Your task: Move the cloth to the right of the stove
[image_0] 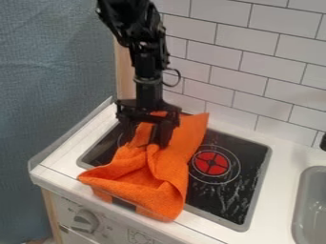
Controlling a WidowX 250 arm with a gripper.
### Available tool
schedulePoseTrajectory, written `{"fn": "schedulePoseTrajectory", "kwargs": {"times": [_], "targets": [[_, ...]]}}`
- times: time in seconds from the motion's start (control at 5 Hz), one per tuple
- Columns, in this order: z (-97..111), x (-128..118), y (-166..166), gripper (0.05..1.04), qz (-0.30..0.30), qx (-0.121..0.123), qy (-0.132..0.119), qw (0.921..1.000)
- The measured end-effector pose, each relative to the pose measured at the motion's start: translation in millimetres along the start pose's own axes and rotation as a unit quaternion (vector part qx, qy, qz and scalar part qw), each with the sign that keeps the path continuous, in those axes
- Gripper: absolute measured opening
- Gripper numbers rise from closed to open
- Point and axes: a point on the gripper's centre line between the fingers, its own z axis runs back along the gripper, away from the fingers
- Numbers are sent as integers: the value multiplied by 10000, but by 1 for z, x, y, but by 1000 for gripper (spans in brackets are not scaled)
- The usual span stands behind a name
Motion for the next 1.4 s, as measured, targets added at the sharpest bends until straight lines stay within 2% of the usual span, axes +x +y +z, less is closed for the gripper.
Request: {"fn": "schedulePoseTrajectory", "kwargs": {"times": [0.2,0.4,0.6,0.8,1.0,1.2,1.4], "targets": [[-19,3,0,999,-61,-149,7,9999],[-25,6,4,999,-144,-52,-87,9998],[-25,9,1,999,-127,-166,-111,9997],[-24,16,-10,999,-207,-112,-70,9997],[-23,23,-35,999,-343,-253,-54,9991],[-26,27,-81,999,-791,-271,-19,9965],[-27,24,-103,999,-1067,-230,-42,9940]]}}
